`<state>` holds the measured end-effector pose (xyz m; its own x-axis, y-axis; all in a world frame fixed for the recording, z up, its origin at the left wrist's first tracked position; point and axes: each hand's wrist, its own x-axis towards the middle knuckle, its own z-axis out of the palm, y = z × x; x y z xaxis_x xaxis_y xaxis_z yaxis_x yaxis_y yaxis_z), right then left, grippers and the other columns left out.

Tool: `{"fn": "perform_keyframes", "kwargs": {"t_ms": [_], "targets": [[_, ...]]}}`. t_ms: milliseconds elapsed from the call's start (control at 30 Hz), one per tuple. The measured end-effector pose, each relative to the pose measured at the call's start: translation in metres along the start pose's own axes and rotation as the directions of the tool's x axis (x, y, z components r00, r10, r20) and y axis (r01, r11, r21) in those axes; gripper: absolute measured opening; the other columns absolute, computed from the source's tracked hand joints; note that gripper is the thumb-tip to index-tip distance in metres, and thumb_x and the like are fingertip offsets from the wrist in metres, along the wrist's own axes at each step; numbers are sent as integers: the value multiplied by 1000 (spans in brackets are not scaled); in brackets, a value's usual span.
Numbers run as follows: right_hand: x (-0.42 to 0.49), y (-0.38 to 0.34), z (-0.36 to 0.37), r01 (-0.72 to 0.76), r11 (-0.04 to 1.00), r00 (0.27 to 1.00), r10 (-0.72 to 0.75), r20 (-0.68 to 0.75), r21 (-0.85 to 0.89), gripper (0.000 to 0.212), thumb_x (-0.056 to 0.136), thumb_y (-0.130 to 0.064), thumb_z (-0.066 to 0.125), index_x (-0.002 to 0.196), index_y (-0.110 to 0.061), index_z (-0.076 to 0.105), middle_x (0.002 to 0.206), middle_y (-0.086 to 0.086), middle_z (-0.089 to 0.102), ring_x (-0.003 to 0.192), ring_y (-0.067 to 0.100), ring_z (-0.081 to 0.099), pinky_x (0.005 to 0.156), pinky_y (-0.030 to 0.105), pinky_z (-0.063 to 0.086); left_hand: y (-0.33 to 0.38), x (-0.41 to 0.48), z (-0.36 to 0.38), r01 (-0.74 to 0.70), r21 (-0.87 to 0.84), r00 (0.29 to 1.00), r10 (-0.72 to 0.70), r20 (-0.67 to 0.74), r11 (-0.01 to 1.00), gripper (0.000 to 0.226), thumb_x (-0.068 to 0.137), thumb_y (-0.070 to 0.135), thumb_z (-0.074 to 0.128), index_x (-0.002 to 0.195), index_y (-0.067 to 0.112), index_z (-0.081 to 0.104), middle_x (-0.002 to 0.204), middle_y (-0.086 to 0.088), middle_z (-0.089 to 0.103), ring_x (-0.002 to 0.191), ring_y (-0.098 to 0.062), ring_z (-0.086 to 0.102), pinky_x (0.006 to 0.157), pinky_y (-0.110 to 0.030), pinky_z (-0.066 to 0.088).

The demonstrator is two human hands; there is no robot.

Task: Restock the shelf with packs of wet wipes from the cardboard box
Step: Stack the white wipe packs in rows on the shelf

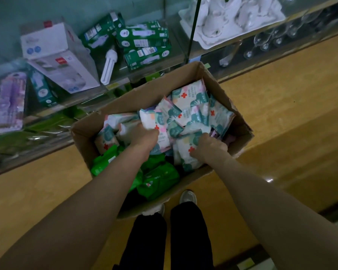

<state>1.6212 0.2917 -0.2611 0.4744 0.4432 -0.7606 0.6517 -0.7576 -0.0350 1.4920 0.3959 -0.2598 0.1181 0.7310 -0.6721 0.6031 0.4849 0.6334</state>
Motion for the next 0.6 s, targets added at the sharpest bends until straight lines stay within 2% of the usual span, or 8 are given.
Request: {"fn": "perform_keyframes", "kwargs": {"t_ms": [133, 200, 267, 333, 367, 433, 500, 600], "targets": [[4, -1, 6, -55, 989, 998, 58, -18, 138, 50, 89, -38, 62, 124, -9, 40, 115, 9, 54, 109, 30, 56, 78, 36, 44, -7, -4, 2, 7, 7, 999, -8, 32, 1000, 31, 88, 6, 54, 118, 7, 62, 116, -12, 65, 104, -29, 61, 87, -36, 50], [4, 2, 3, -34, 954, 999, 30, 20, 298, 29, 86, -34, 65, 93, -11, 49, 84, 5, 52, 81, 24, 56, 65, 32, 44, -7, -6, 1, -2, 25, 999, 1, 50, 1000, 32, 89, 6, 54, 119, 6, 61, 115, -13, 65, 103, -30, 62, 81, -33, 48], [-8, 5, -4, -3, 876, 1000, -7, 19, 482, 33, 87, -31, 65, 70, -13, 44, 68, 4, 44, 61, 16, 44, 58, 30, 38, -2, -13, -1, -6, 31, 998, 4, 62, 999, 31, 88, 8, 56, 118, 6, 62, 112, -13, 65, 101, -31, 62, 80, -34, 48], [-25, 10, -15, 21, 723, 999, -49, 20, 690, 25, 92, -28, 62, 81, -6, 56, 82, 13, 57, 72, 23, 53, 70, 35, 46, 3, -18, -1, -11, 1, 996, 11, 86, 1000, 38, 79, 13, 61, 117, 8, 62, 112, -14, 66, 100, -31, 63, 87, -39, 52], [-33, 14, -20, 20, 637, 998, -54, 19, 771, 29, 95, -26, 58, 104, 1, 59, 106, 23, 62, 92, 34, 59, 85, 42, 50, 5, -19, -1, -17, -28, 994, 19, 104, 999, 44, 72, 15, 63, 116, 9, 63, 111, -14, 67, 99, -32, 64, 91, -44, 52], [-49, 23, -31, 25, 505, 996, -90, 24, 863, 45, 100, -21, 49, 132, 10, 42, 136, 33, 44, 122, 50, 44, 101, 57, 39, 10, -21, 4, -27, -78, 989, 38, 144, 997, 49, 61, 20, 63, 110, 13, 66, 108, -13, 69, 97, -32, 66, 91, -52, 52], [-62, 37, -38, 61, 433, 995, -94, -22, 899, 31, 100, -16, 47, 122, 5, 50, 126, 32, 54, 115, 47, 53, 92, 58, 46, 28, -41, 9, -33, -100, 977, 54, 209, 994, 42, 65, 15, 66, 107, 13, 65, 108, -13, 69, 96, -31, 67, 90, -51, 53], [-92, 63, -52, 138, 283, 990, -29, -135, 949, 11, 97, -10, 50, 108, -13, 53, 104, 13, 65, 85, 26, 67, 66, 38, 58, 58, -82, 23, -59, -106, 949, 89, 304, 993, 19, 85, 1, 59, 102, 9, 62, 104, -12, 67, 92, -28, 66, 87, -45, 54]]}}
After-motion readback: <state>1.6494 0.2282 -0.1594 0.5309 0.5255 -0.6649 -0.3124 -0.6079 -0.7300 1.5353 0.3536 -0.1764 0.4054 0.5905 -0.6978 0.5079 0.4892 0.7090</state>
